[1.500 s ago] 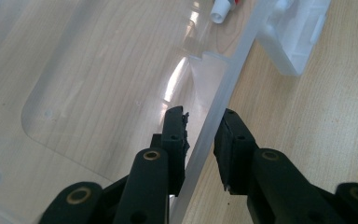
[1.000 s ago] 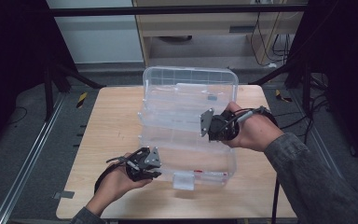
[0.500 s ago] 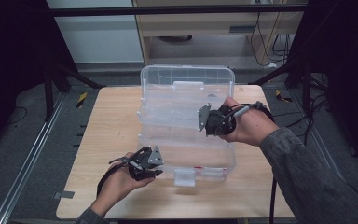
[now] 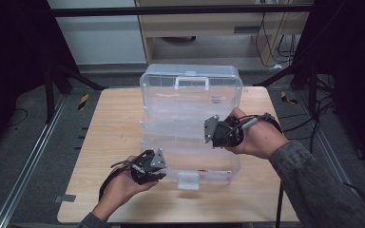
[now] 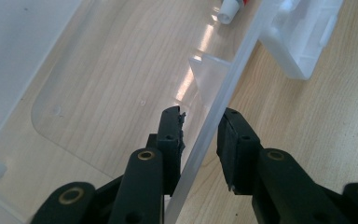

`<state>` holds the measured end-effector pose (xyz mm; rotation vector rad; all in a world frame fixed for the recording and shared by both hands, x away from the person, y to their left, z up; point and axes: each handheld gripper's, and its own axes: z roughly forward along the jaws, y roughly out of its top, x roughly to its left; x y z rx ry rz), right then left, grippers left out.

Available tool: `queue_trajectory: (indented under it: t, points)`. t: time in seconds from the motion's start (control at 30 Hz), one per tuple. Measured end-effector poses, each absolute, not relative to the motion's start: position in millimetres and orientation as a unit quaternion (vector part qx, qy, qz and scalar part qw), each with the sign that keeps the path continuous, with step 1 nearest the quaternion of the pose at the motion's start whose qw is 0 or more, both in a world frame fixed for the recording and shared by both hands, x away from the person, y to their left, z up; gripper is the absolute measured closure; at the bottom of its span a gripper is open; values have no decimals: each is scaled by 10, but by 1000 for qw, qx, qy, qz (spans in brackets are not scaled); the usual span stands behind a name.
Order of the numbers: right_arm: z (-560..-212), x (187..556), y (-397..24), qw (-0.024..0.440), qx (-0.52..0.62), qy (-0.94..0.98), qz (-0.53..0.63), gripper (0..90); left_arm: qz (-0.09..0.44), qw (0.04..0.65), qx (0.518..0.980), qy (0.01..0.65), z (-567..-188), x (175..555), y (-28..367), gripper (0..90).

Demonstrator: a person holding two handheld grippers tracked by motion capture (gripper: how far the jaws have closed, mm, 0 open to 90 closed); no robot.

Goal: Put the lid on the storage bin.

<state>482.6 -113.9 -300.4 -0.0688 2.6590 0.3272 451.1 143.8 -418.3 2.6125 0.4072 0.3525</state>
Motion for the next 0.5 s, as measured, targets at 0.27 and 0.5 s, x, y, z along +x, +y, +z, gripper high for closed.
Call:
queue_trajectory:
  t: [0.27,0.5]
  points:
    - [-3010,4839,-1163,221,-26,967,121,846,132,244,948,155,-4189,4460,1412,705]
    - [-3022,4802,-1143,219,-32,969,112,846,133,246,948,152,-4191,4450,1398,704]
